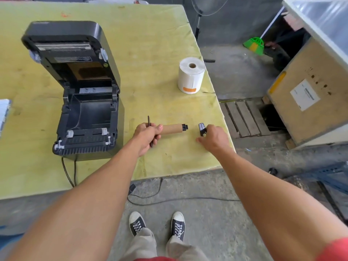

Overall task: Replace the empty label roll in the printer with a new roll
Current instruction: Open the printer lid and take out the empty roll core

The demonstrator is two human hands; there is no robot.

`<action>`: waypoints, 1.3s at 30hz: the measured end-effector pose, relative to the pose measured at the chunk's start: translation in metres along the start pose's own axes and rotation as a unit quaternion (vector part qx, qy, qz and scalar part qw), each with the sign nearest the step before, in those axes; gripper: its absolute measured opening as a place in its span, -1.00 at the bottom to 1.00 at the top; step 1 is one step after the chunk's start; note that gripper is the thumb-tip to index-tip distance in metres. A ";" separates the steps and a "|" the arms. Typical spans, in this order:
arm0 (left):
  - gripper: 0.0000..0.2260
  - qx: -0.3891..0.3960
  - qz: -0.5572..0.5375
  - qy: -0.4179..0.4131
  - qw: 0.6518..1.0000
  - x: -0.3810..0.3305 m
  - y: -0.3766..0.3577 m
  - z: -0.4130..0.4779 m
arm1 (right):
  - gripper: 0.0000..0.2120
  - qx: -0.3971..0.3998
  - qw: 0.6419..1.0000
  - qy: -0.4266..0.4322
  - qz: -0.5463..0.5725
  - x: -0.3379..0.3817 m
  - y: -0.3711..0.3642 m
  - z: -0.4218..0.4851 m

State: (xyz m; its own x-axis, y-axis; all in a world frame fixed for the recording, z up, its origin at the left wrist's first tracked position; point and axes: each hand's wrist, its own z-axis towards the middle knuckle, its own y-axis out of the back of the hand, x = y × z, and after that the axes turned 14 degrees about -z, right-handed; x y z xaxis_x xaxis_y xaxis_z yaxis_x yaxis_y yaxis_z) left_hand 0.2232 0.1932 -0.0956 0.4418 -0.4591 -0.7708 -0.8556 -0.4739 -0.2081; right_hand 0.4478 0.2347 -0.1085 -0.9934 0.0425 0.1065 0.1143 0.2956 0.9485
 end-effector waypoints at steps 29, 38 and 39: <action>-0.87 0.024 -0.039 0.021 0.999 -0.022 0.005 -0.006 | -0.84 0.095 0.792 -0.106 0.594 0.031 0.036 0.008; -0.92 -0.015 -0.016 0.020 1.000 -0.021 0.024 -0.001 | -0.82 0.090 0.960 0.046 0.262 0.013 0.042 0.036; -0.92 -0.014 -0.013 0.022 1.000 -0.020 0.024 0.000 | -0.83 0.103 0.964 0.063 0.236 0.017 0.040 0.038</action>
State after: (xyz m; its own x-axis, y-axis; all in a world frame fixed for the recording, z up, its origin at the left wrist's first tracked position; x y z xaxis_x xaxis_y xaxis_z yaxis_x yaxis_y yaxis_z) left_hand 0.1939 0.1910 -0.0846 0.4765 -0.4781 -0.7379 -0.8356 -0.5073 -0.2109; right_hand 0.4356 0.2829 -0.0803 -0.8219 0.1071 0.5594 0.5408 0.4550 0.7075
